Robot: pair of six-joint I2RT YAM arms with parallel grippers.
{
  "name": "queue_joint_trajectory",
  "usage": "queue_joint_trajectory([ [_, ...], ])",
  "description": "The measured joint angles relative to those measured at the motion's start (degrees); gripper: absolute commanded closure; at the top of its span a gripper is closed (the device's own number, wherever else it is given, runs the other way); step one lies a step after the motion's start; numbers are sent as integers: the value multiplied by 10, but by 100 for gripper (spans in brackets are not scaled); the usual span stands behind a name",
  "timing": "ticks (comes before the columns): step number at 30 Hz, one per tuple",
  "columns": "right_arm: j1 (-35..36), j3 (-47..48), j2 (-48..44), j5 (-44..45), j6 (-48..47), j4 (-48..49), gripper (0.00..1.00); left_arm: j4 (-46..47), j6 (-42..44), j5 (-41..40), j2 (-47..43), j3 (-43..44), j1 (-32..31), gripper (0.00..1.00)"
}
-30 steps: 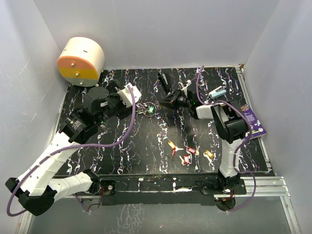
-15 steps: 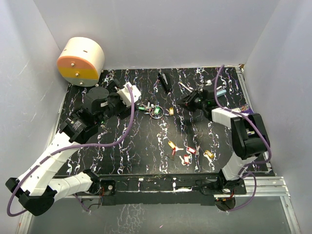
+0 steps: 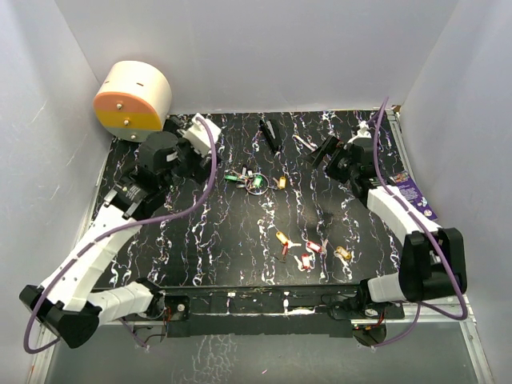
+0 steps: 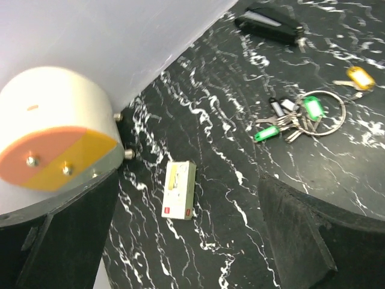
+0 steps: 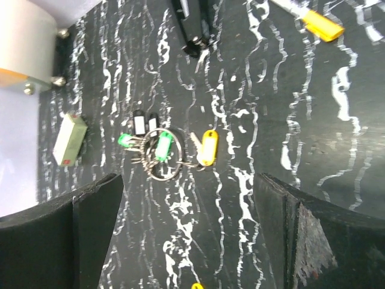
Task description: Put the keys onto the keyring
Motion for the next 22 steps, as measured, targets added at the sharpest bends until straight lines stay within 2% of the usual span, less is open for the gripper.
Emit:
queue_joint_trajectory([
  [6, 2, -9, -69, 96, -56, -64, 2, 8, -79, -7, 50, 14, 82, 3],
  [12, 7, -69, -165, 166, -102, -74, 2, 7, -122, -3, 70, 22, 86, 3],
  [22, 8, -77, -177, 234, -132, -103, 2, 22, -134, -8, 77, 7, 100, 3],
])
